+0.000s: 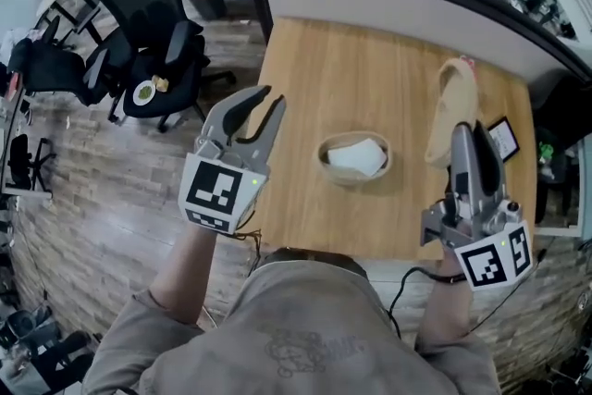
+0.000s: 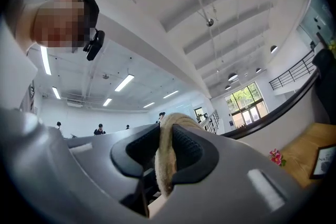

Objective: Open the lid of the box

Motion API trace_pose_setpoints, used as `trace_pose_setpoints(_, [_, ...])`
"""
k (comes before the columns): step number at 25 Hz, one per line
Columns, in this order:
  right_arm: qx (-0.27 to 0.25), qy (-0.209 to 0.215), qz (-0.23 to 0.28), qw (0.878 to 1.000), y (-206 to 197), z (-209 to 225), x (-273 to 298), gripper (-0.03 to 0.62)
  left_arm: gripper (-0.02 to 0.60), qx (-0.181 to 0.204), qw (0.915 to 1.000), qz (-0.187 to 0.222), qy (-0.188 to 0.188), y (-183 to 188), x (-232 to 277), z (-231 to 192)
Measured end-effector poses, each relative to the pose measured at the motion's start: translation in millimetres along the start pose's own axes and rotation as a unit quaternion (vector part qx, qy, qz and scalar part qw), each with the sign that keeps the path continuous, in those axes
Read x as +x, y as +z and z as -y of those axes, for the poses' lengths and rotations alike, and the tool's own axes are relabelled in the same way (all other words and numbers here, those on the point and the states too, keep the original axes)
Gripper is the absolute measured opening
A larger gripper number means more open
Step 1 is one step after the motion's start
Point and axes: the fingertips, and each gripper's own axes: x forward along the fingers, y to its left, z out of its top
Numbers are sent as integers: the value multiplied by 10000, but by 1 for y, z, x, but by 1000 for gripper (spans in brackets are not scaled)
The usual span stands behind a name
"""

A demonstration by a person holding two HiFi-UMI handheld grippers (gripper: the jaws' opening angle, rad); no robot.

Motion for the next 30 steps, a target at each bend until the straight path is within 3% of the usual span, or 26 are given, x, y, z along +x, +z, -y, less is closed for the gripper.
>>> trace_pose_setpoints(9, [-173, 209, 126, 9996, 30, -23, -20, 83, 40, -183, 9991, 377, 20, 41, -31, 9])
trace_pose_setpoints(17, [-89, 165, -374, 9991, 5, -27, -27, 83, 0, -356, 9989, 312, -12, 32, -41, 13])
trace_pose_setpoints(30, [-103, 42, -464, 9989, -7, -20, -20, 83, -2, -298, 9991, 300, 14, 30, -37, 8])
